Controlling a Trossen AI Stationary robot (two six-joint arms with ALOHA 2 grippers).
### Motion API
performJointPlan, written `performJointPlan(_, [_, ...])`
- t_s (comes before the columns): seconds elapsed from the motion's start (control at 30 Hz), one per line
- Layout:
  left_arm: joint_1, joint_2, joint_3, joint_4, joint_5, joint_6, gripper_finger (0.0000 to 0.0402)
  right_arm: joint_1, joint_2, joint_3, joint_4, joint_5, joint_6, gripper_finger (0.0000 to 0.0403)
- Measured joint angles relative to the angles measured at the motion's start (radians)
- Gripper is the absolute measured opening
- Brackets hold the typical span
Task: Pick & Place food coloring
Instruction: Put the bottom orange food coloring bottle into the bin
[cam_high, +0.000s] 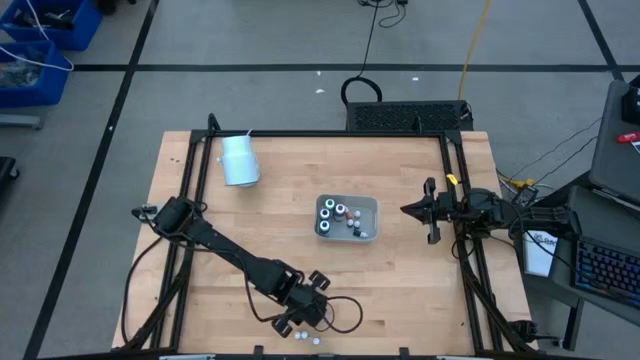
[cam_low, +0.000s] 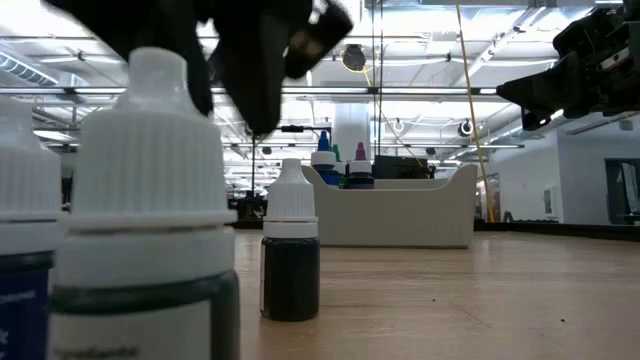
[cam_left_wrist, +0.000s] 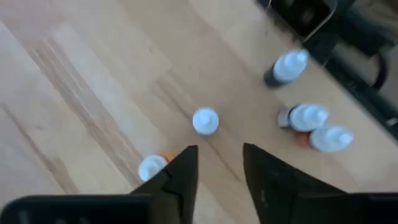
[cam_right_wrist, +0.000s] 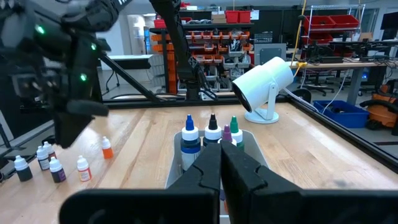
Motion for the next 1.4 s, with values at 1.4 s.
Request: performJointPlan(1.4, [0.028, -0.003, -0.060, -0.217, -0.050, 0.003, 0.0098, 0.000, 0.000, 0.000, 0.000, 0.000, -0.004, 0.0000])
